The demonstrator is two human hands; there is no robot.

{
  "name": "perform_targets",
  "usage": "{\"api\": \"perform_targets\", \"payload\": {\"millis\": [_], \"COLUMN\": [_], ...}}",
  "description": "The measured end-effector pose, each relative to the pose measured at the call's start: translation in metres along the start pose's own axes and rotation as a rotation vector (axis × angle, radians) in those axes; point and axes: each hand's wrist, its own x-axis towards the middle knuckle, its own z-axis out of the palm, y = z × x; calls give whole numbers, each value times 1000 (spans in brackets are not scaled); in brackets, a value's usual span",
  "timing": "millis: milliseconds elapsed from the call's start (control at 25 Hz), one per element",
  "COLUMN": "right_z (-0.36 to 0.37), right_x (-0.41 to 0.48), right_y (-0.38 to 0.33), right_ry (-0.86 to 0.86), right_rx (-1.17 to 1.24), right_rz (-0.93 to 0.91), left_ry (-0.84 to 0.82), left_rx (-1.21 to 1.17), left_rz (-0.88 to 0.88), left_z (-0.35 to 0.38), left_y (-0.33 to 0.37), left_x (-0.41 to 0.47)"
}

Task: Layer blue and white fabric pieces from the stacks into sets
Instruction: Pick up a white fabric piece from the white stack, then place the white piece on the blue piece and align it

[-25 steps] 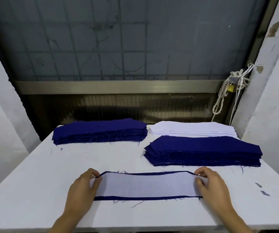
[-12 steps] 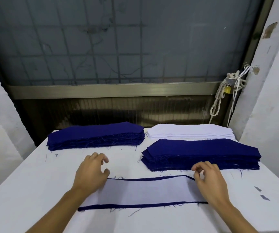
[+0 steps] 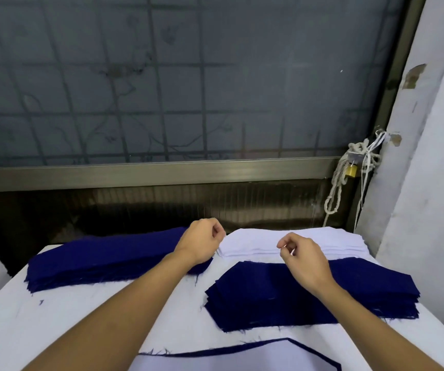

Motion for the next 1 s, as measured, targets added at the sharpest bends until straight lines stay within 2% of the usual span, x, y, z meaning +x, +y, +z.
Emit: {"api": "perform_targets", "payload": {"millis": [240,440,560,920,1000], "right_z": [34,60,70,80,80], "right_x": [66,99,108,110,109], "right_y": [17,37,43,50,52], "right_ry": [-75,-131,-132,-130,-127], "right_rx": [-89,-149,-151,-260,-285], "right_rz": [41,25,6,-50,-60], "left_ry": [-86,-60,-6,117,103], "left_rx": [155,177,110,41,0], "left_rz": [-115,-203,-232,-163,-142], "left_z": [66,98,106,98,97], "left_y": [-11,-23,-26,-25,-26], "left_x": [59,90,99,101,101]}}
